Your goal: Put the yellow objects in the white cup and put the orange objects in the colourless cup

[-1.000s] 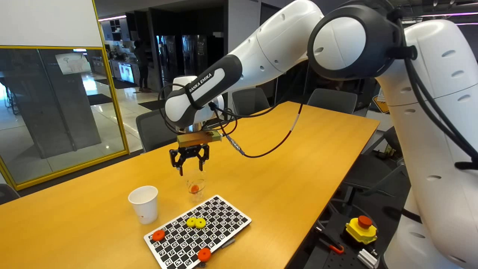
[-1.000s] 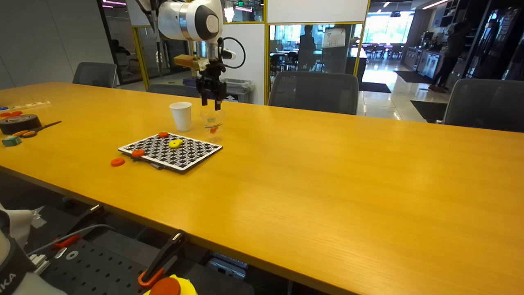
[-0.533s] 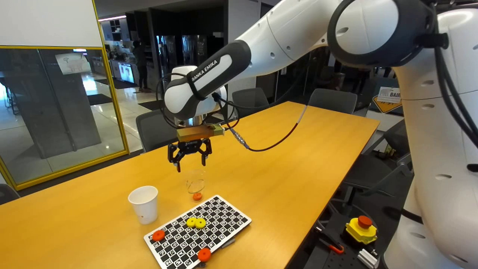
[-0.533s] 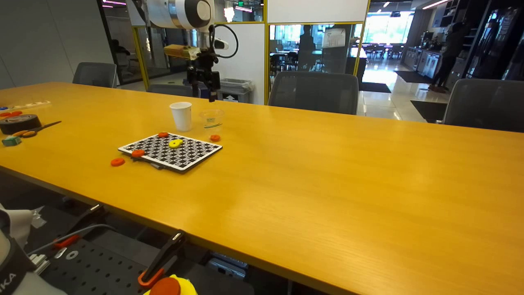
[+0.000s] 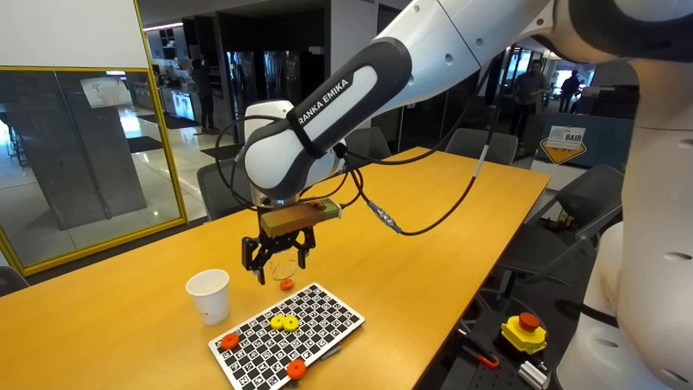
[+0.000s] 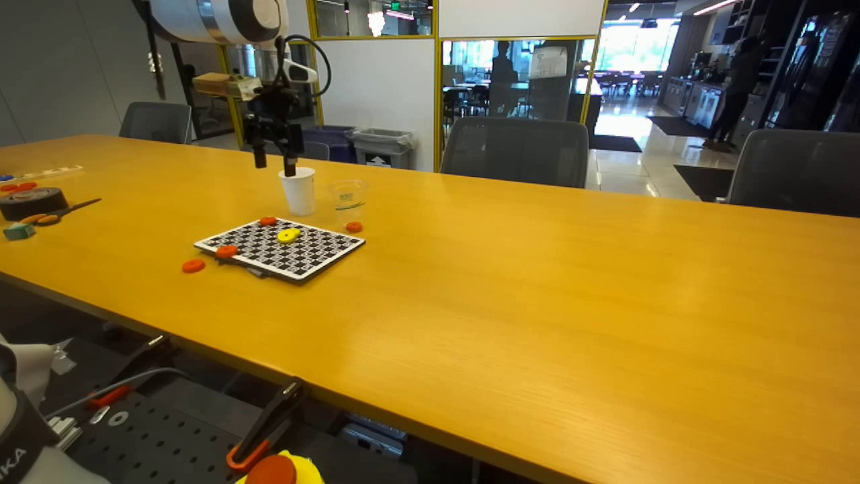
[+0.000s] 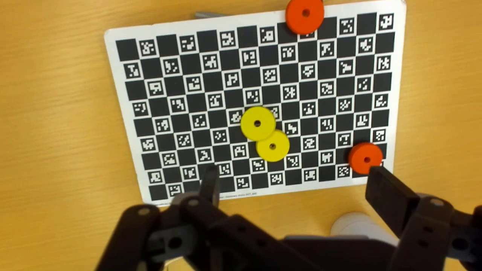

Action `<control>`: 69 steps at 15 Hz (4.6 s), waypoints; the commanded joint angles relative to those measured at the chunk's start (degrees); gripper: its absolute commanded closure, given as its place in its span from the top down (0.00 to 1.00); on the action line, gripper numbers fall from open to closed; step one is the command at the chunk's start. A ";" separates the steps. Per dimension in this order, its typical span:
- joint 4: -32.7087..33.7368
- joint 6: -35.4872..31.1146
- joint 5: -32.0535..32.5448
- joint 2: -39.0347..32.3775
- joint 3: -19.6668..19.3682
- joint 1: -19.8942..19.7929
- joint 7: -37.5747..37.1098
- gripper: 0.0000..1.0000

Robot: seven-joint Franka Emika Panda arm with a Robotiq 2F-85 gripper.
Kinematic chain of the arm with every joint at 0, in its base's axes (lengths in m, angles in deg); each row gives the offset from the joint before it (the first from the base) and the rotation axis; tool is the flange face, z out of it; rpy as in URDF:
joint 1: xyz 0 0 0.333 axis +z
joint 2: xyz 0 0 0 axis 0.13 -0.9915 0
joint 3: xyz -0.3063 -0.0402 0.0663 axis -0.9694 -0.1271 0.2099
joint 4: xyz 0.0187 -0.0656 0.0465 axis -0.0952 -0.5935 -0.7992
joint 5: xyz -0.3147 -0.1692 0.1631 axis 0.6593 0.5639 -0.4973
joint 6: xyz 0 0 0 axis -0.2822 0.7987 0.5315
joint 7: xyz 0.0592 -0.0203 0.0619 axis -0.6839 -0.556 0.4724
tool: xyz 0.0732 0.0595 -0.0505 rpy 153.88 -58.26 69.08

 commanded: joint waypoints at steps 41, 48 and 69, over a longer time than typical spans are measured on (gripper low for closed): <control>-3.93 -21.59 10.55 -14.32 -2.98 2.93 6.21 1.00; -4.32 -22.02 10.74 -13.79 -3.11 3.18 6.07 0.35; 10.98 -3.11 12.94 -6.71 2.92 6.98 3.92 0.24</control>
